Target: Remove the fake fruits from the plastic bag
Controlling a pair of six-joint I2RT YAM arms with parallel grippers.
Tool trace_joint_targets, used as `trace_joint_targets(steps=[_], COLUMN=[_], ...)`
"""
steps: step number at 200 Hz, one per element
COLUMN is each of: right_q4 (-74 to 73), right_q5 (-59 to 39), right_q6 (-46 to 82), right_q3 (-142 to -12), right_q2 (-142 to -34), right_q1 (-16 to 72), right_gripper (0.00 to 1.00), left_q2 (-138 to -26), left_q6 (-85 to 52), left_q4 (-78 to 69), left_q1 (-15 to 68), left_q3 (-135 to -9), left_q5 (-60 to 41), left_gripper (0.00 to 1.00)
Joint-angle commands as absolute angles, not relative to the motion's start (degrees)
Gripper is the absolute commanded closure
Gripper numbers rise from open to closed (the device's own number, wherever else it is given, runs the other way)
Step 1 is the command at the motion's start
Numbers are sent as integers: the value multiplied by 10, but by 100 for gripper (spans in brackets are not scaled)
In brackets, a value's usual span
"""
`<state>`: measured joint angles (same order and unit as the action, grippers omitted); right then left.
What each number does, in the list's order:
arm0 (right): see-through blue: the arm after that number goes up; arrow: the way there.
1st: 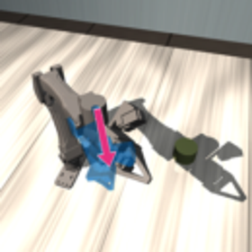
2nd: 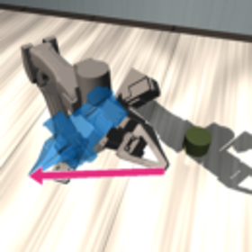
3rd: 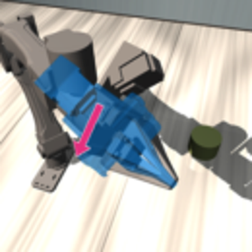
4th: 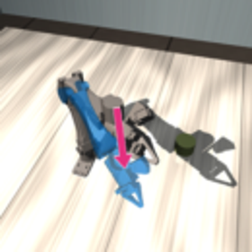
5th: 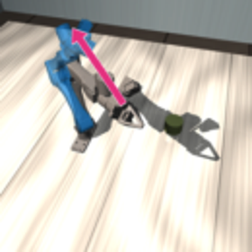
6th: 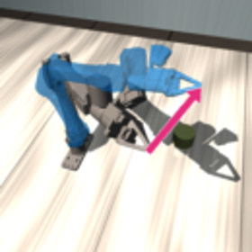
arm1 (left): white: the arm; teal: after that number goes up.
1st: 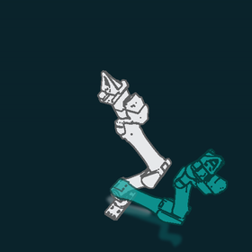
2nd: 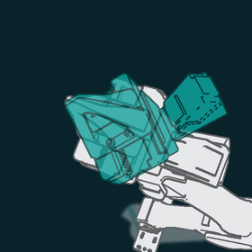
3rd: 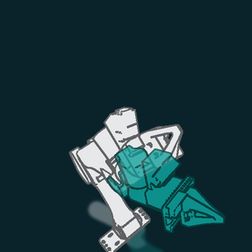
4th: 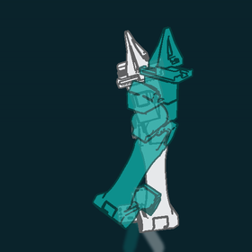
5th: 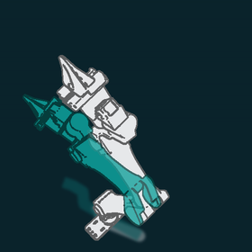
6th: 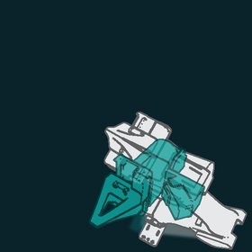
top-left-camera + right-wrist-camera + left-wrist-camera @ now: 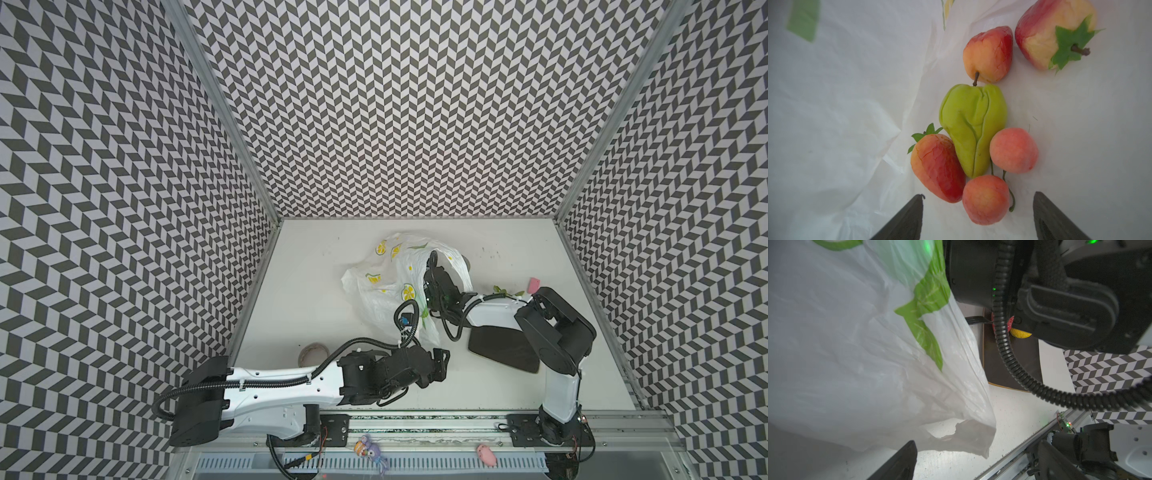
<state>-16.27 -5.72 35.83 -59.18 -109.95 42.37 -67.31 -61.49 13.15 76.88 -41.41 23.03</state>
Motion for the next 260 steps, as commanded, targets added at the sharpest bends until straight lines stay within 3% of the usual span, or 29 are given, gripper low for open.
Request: trace_joint_targets(steps=[1, 53, 114, 220, 260], right_q4=[-189, -185, -181, -192, -183], right_q5=[-60, -62, -64, -84, -75], right_q6=[366, 366, 365, 366, 370], right_q3=[-586, -588, -600, -623, -652], right_q2=[-1074, -1074, -1081, -1109, -1129], right_q1=[431, 433, 433, 433, 439], right_gripper=[19, 19, 20, 20, 19], left_q2=[-696, -745, -752, -468, -414], left_q6=[-614, -601, -596, -626, -642], left_q4=[72, 25, 9, 200, 231], left_q1=[755, 727, 719, 727, 726], left_q3=[-409, -410, -405, -297, -281], left_q5=[235, 227, 253, 258, 250], left_gripper=[18, 42, 100, 100, 100])
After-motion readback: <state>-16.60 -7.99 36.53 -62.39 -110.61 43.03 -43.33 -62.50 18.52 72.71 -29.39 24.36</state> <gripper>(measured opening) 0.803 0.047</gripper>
